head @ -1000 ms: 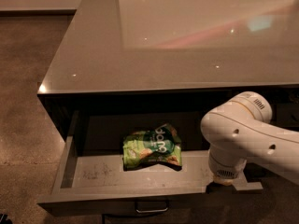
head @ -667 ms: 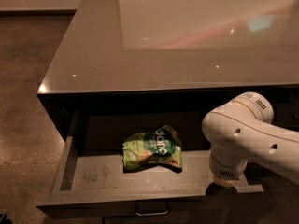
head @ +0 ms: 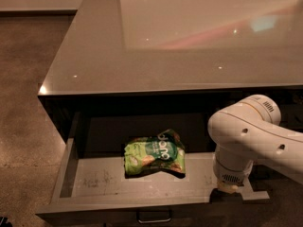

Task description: Open top drawer

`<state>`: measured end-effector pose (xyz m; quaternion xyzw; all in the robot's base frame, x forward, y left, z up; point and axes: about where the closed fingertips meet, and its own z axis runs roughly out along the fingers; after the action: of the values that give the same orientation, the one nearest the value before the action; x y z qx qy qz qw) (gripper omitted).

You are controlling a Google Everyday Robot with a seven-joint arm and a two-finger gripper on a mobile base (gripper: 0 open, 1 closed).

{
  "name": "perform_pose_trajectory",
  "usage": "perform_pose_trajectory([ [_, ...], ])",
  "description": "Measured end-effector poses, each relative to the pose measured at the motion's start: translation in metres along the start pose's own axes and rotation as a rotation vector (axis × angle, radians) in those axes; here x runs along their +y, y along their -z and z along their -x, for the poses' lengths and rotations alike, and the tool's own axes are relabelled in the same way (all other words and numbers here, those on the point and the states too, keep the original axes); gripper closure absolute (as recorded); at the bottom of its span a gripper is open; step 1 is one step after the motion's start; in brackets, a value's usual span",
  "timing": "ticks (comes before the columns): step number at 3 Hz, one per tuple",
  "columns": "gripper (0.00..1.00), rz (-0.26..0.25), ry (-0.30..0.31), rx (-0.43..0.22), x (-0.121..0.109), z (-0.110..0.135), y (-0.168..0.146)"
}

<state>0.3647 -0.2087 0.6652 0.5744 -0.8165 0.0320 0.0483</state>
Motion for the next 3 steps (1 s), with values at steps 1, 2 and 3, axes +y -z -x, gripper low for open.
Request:
perform_pose_trajectory([
  [1,1.0,-0.025,-0.028,-0.084,-0.008,0.001,-0.003],
  [2,1.0,-0.032,-0.032,-0.099,-0.01,0.002,-0.002],
  [3,1.0,-0.106,-0.018,-0.184,-0.031,0.015,0.008],
])
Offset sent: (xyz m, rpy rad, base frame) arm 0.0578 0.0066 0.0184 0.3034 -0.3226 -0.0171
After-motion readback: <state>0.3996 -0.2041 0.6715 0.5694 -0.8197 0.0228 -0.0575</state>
